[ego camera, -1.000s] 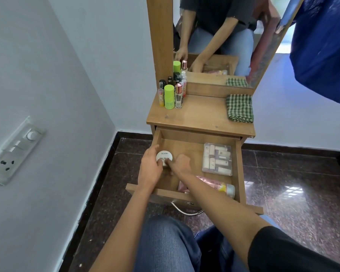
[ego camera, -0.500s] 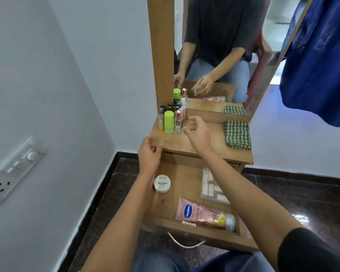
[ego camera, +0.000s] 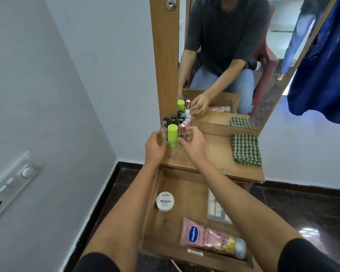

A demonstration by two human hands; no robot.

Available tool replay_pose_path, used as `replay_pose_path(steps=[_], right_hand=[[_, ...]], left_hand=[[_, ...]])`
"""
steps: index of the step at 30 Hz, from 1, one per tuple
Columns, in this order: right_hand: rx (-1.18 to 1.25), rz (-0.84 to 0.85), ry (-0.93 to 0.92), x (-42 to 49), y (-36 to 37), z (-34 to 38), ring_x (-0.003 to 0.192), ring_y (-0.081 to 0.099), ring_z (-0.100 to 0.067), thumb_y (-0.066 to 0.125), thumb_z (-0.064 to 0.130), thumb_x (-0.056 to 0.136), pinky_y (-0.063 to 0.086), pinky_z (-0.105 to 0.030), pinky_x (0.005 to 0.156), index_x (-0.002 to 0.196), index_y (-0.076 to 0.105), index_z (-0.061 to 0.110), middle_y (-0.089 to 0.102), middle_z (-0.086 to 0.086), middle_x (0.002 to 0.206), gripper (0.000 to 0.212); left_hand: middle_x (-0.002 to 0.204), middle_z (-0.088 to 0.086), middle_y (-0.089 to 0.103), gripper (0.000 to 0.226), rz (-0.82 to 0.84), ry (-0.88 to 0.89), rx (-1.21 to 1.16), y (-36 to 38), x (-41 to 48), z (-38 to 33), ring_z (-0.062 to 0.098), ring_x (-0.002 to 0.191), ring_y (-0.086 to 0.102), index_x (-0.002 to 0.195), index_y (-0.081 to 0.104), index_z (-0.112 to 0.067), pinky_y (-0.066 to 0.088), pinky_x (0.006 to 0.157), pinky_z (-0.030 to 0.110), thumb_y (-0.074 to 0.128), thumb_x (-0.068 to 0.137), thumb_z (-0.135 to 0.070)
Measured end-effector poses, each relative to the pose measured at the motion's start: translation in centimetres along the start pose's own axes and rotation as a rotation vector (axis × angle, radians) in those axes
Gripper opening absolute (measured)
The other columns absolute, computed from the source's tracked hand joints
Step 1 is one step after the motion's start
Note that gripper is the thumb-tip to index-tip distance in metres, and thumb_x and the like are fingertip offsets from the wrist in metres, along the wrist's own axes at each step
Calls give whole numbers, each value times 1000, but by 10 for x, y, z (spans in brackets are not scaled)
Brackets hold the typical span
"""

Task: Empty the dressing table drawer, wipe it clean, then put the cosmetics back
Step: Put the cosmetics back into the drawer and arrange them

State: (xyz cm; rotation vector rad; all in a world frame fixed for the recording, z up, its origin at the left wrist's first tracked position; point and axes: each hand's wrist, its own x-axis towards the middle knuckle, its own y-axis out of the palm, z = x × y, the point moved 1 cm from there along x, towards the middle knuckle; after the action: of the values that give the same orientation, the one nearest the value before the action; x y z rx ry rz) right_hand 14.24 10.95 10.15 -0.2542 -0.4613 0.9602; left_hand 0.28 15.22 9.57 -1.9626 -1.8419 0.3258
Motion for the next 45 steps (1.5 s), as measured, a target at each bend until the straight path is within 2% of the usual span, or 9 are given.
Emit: replay_pose_path(steps=[7, 11, 18, 22, 29, 35, 38, 42, 45], right_hand=[[66, 8, -4, 0, 1, 0, 78, 58, -21, 77, 10, 72, 49, -33, 69, 94, 50, 12, 61, -9, 88, 35], [72, 17, -7, -2, 0, 0, 74, 52, -15, 76, 8, 73, 48, -32, 68, 93, 49, 10, 60, -11, 87, 34], [49, 41, -28, -5, -8, 2, 70, 46, -10, 75, 6, 74, 46, -29, 66, 91, 49, 7, 53, -2, 80, 31], [3, 43, -46, -9, -15, -1, 69, 44, -12, 76, 8, 75, 45, -30, 66, 91, 49, 8, 52, -4, 80, 31], [-44, 91, -59, -24, -35, -3, 68, 43, -6, 72, 12, 79, 39, -14, 61, 94, 48, 11, 50, 2, 82, 28], [-70, 127, -16, -40, -47, 0, 71, 47, -11, 70, 12, 81, 39, -16, 60, 96, 51, 6, 52, 2, 83, 25], [-67, 151, -18, -60, -52, 5, 69, 47, -5, 68, 12, 84, 39, -12, 59, 98, 51, 7, 49, 10, 79, 23], [20, 182, -16, -96, -55, 3, 73, 53, -9, 68, 9, 82, 41, -10, 62, 99, 50, 12, 54, 4, 87, 24], [58, 231, 10, -124, -55, -4, 75, 54, -8, 70, 9, 81, 42, -9, 65, 99, 49, 14, 56, 3, 89, 28]], left_hand=[[115, 11, 63, 29, -38, 36, 30, 5, 7, -2, 20, 102, 58, 118, 53, -4, 41, 83, 19, 61, 90, -8], [111, 11, 64, 26, -52, 44, 22, 6, 6, -2, 15, 95, 57, 115, 54, -3, 42, 82, 19, 61, 91, -8], [106, 11, 65, 19, -79, 30, 19, 8, 2, -1, 20, 95, 60, 110, 55, -3, 44, 80, 22, 59, 92, -9], [107, 11, 63, 17, -69, 31, 83, 8, -2, -3, 20, 95, 58, 110, 54, -4, 42, 78, 23, 55, 94, -11], [112, 9, 62, 21, -57, -6, 22, -7, -27, 0, 13, 96, 55, 115, 53, -6, 41, 80, 22, 54, 95, -12], [104, -2, 59, 29, 11, 3, -104, -32, -78, 11, 11, 92, 56, 125, 48, -14, 41, 76, 20, 52, 97, -17], [94, -5, 64, 15, 93, -11, -118, -46, -106, 17, 5, 81, 60, 110, 56, -16, 44, 68, 17, 56, 95, -19], [90, -4, 71, 6, 304, 44, -67, -69, -138, 27, 6, 83, 65, 93, 62, -15, 48, 76, 14, 65, 88, -16], [90, -3, 70, 14, 460, 51, 28, -83, -153, 34, 9, 84, 65, 84, 59, -12, 52, 81, 25, 71, 79, -11]])
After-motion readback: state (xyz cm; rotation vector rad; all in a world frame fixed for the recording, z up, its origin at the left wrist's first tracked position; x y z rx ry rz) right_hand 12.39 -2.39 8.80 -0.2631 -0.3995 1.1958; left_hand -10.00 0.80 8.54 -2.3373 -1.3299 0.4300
